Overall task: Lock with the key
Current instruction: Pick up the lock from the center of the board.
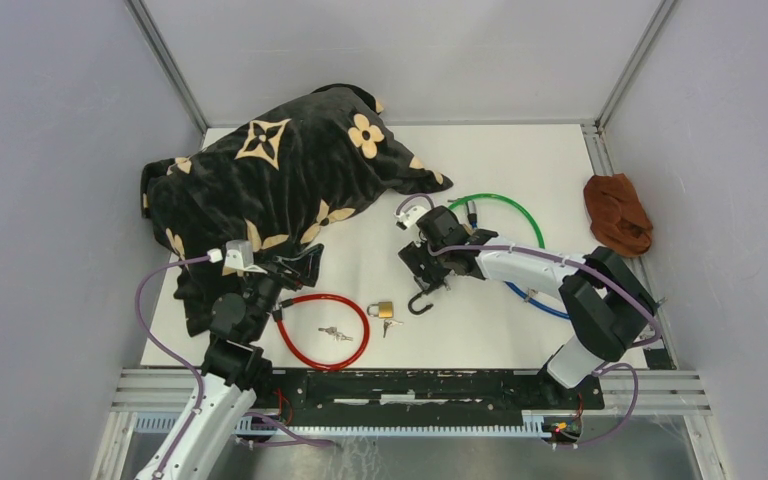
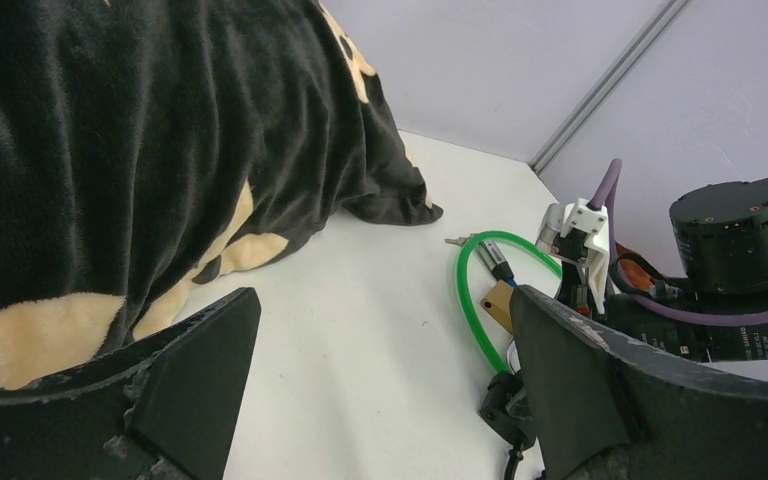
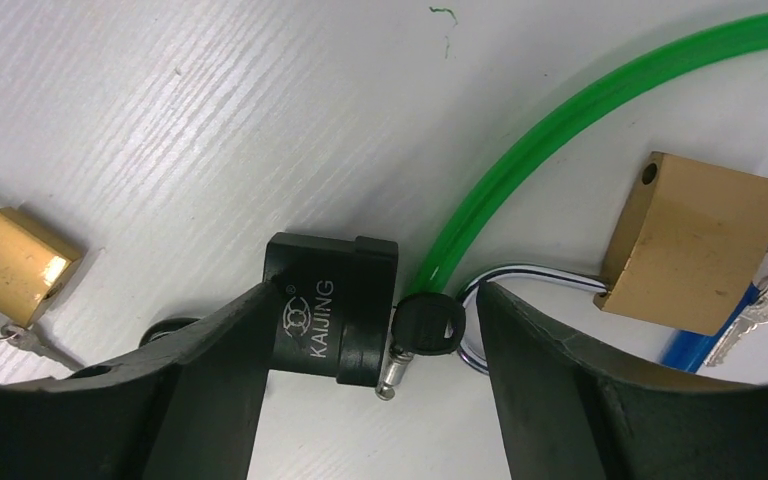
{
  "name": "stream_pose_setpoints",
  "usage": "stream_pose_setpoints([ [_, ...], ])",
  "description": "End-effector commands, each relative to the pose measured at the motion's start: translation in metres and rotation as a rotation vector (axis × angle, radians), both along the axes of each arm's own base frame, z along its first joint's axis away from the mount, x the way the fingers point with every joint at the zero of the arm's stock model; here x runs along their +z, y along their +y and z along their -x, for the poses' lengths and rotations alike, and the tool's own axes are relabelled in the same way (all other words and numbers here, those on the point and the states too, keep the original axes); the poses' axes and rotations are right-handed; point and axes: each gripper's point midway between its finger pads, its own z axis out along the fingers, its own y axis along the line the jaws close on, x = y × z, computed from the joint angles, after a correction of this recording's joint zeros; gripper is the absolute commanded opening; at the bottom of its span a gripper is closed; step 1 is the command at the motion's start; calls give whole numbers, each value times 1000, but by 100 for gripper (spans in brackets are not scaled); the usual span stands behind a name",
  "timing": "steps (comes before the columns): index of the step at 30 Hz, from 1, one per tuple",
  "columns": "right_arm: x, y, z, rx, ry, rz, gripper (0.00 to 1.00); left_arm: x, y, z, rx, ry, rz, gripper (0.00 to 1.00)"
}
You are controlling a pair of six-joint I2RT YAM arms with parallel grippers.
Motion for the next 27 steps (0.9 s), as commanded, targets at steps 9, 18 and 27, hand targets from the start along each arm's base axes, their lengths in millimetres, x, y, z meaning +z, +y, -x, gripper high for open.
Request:
stream_pose_setpoints([
  [9, 17, 27, 16, 118, -11, -15, 89, 8, 5, -2, 22, -22, 43, 100],
  [18, 29, 50, 42, 418, -23, -54, 86, 9, 6, -2, 24, -27, 46, 100],
  [27, 11, 47, 41, 543, 17, 51, 82, 12, 6, -1, 27, -37, 50, 100],
])
